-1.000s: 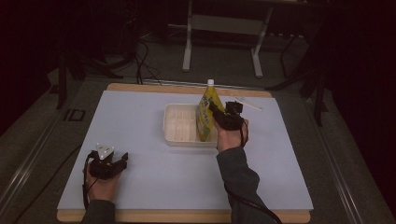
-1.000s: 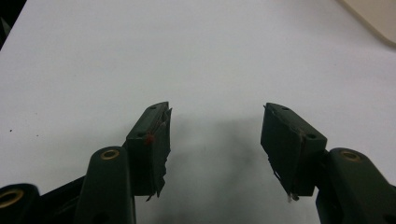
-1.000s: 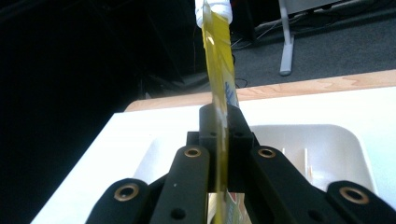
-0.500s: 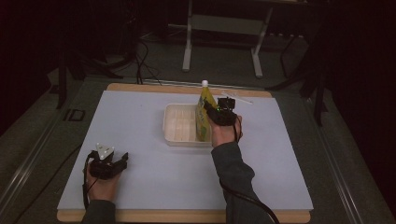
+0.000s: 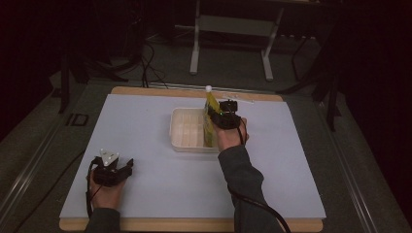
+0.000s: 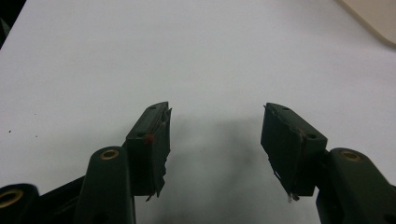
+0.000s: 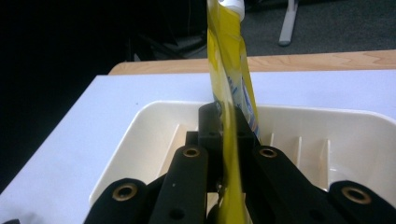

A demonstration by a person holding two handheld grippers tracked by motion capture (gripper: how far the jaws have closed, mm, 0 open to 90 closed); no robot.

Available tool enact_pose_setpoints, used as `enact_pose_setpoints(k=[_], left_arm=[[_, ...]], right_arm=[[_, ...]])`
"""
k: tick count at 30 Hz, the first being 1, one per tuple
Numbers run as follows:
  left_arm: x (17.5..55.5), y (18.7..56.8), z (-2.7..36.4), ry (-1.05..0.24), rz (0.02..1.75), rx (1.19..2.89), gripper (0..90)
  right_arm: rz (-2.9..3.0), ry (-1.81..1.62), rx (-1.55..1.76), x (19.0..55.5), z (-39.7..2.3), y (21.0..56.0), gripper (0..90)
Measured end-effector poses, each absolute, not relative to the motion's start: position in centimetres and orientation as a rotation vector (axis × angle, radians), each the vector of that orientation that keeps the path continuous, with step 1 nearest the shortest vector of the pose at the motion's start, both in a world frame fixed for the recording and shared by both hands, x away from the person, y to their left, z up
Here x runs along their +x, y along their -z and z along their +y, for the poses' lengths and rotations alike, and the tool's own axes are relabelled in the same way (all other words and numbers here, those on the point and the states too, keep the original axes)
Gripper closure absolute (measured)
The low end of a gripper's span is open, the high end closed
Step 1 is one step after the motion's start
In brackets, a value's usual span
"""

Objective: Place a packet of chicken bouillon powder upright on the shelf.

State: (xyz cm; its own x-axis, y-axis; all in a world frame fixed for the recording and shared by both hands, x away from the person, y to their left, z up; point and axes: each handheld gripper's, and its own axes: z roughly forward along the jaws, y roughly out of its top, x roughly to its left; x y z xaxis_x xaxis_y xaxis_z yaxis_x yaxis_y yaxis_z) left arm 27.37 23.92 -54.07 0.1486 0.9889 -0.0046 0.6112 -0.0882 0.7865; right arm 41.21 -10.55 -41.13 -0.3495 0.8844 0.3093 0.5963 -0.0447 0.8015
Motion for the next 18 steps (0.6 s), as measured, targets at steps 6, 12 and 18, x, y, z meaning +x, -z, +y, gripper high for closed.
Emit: enact_pose_setpoints(k=[6,12,18], left_arm=[[27.34,54.05,23.92,-0.741,1.535,1.775,41.9],[27.35,54.06,23.94,-0.741,1.535,1.775,41.9],[27.34,54.05,23.92,-0.742,1.534,1.773,41.9]], right_arm=[[1.992,-1.312,1.578,41.7,-10.61,40.72,81.2],[2.062,-1.294,1.554,41.87,-10.8,41.1,58.5],[2.144,-1.246,1.483,41.55,-10.78,41.19,46.5]])
